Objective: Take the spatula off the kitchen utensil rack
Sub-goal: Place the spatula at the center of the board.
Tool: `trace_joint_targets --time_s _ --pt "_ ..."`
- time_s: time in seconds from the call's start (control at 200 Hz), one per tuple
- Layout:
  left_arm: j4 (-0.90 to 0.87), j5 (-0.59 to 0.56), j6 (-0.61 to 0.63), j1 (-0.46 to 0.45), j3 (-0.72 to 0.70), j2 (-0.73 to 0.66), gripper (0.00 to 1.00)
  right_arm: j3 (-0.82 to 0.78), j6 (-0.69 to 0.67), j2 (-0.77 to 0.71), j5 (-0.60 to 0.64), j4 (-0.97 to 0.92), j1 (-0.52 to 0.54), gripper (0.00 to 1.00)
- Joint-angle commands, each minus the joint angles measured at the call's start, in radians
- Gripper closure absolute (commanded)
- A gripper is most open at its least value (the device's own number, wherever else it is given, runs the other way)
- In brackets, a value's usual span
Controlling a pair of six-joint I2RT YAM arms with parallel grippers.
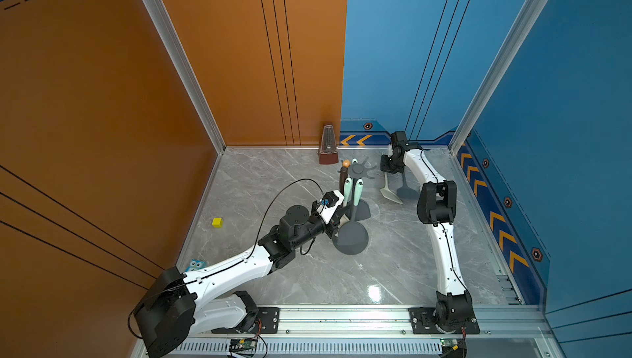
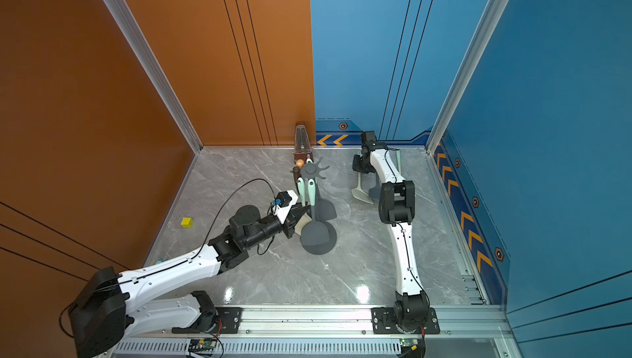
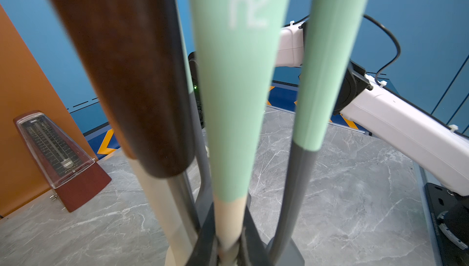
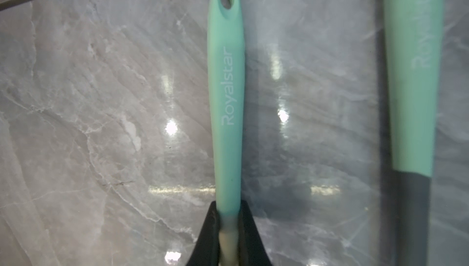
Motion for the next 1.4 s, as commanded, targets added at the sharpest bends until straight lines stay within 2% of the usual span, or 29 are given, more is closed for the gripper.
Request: trace_joint_targets --time_s 0.0,0.23,0.53,0.641,0.871,1.071,1.276,1.396 --pt "-0.031 -0.021 -0.024 0.003 -0.004 0.017 0.87 0.033 -0.011 0.029 -0.021 -0.038 -0.002 0.99" --pt "-0.031 -0.019 -0.026 0.001 0.0 0.026 0.88 0.039 -0.014 0.04 -0.044 -0.036 0.012 0.93" --pt "-0.03 -0.024 -0.023 0.002 -0.008 0.013 0.87 0.04 -0.003 0.042 -0.036 -0.037 0.021 0.76" --pt "-0.031 -0.025 -0.023 0.001 -0.011 0.013 0.87 0.038 -0.004 0.035 -0.042 -0.037 0.021 0.73" --pt "-0.031 -0.027 -0.023 0.001 -0.016 0.003 0.87 -0.02 -0.012 -0.004 -0.057 -0.038 0.023 0.73" --pt "-0.031 -0.023 -0.023 0.001 -0.021 -0.001 0.87 -0.034 -0.024 0.005 -0.047 -0.037 0.021 0.83" --pt "-0.031 -0.026 -0.026 0.002 -0.023 -0.007 0.87 -0.025 -0.029 -0.001 -0.039 -0.035 0.021 0.83" --pt "-0.031 -0.025 -0.026 0.001 -0.021 -0.008 0.87 -0.027 -0.052 -0.031 -0.062 -0.029 0.021 0.78"
